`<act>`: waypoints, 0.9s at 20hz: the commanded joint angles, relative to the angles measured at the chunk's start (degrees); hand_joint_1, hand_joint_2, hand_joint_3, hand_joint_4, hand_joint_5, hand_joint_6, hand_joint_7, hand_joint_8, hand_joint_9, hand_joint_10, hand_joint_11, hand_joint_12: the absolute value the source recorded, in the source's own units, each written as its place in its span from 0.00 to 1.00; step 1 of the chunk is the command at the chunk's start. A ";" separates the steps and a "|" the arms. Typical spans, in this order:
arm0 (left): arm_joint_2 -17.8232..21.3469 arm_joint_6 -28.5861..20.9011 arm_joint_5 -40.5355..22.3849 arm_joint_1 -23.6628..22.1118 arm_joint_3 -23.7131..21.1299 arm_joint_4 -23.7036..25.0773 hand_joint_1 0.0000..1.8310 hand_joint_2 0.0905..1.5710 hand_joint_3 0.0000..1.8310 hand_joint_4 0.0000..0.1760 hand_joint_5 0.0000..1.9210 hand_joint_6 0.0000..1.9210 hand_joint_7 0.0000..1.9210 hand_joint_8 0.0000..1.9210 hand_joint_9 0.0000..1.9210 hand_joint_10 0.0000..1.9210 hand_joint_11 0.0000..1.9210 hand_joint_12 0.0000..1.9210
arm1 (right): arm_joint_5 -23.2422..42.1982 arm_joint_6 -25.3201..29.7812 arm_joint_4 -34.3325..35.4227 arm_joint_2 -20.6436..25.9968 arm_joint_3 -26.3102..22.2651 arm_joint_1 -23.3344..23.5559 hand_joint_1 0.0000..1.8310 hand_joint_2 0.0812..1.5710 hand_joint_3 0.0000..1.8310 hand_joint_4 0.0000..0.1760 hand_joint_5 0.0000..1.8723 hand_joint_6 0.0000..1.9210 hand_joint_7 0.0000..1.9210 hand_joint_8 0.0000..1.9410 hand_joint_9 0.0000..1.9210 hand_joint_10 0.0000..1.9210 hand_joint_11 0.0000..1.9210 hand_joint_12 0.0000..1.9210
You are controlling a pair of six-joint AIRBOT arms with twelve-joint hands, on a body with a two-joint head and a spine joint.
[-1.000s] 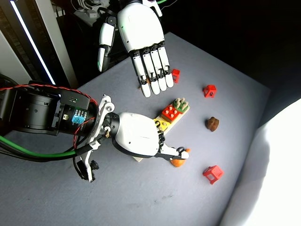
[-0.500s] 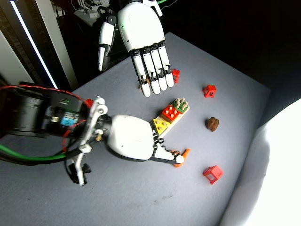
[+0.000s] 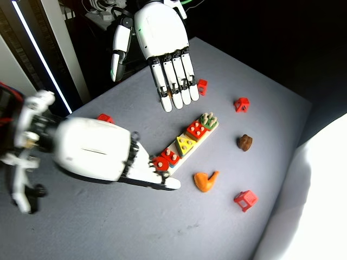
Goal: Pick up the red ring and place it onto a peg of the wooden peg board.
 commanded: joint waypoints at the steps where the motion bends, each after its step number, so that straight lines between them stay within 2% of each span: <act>1: 0.12 0.18 -1.35 -0.80 -0.09 3.83 0.00 0.68 0.00 0.00 0.03 0.01 0.02 0.00 0.01 0.00 0.00 0.00 | 6.36 -0.02 -0.86 1.27 -1.18 0.38 0.42 0.54 0.00 0.00 0.37 0.00 0.39 0.00 0.23 0.00 0.01 0.01; 3: 0.12 0.29 -1.35 -0.89 -0.26 3.69 0.00 0.68 0.00 0.00 0.02 0.00 0.01 0.00 0.00 0.00 0.00 0.00 | 8.28 0.04 -0.49 4.48 -4.60 -0.15 0.41 0.55 0.01 0.00 0.36 0.00 0.38 0.00 0.22 0.00 0.01 0.01; 5: 0.12 0.32 -1.35 -0.92 -0.32 3.58 0.00 0.68 0.00 0.00 0.01 0.00 0.00 0.00 0.00 0.00 0.00 0.00 | 8.71 0.04 2.95 7.48 -7.35 -0.11 0.41 0.55 0.01 0.00 0.36 0.00 0.38 0.00 0.22 0.00 0.01 0.01; 10: 0.12 0.42 -1.35 -0.96 -0.28 3.54 0.00 0.68 0.00 0.00 0.01 0.00 0.00 0.00 0.00 0.00 0.00 0.00 | 10.12 0.06 4.19 13.50 -12.14 0.01 0.43 0.55 0.00 0.00 0.36 0.00 0.37 0.00 0.23 0.00 0.03 0.02; 11: 0.12 0.49 -1.35 -0.95 -0.26 3.54 0.00 0.68 0.00 0.00 0.02 0.01 0.01 0.00 0.00 0.00 0.00 0.00 | 10.12 0.05 4.75 14.58 -12.83 0.14 0.43 0.55 0.00 0.00 0.36 0.00 0.37 0.00 0.23 0.00 0.00 0.10; 15: 0.12 0.56 -1.35 -0.91 -0.14 3.53 0.00 0.69 0.00 0.00 0.03 0.01 0.01 0.00 0.00 0.00 0.00 0.00 | 10.92 -0.24 7.84 16.73 -13.97 -0.07 0.42 0.55 0.00 0.00 0.32 0.00 0.32 0.00 0.21 0.00 0.00 0.17; 16: 0.11 0.56 -1.35 -0.91 -0.09 3.53 0.00 0.69 0.00 0.00 0.04 0.01 0.03 0.01 0.01 0.00 0.00 0.00 | 11.99 -0.24 8.91 17.03 -14.06 -0.15 0.40 0.57 0.00 0.00 0.29 0.00 0.28 0.00 0.20 0.00 0.00 0.31; 17: 0.11 0.56 -1.35 -0.91 -0.05 3.52 0.00 0.69 0.00 0.00 0.03 0.01 0.02 0.01 0.01 0.00 0.00 0.00 | 13.05 -0.24 10.24 17.34 -14.04 0.01 0.35 0.61 0.01 0.00 0.24 0.00 0.24 0.00 0.18 0.00 0.00 0.35; 18: 0.12 0.56 -1.35 -0.91 -0.02 3.51 0.00 0.69 0.00 0.00 0.03 0.01 0.02 0.01 0.01 0.00 0.00 0.00 | 13.49 -0.23 10.68 17.46 -14.01 0.05 0.35 0.61 0.01 0.00 0.24 0.00 0.24 0.00 0.18 0.00 0.00 0.35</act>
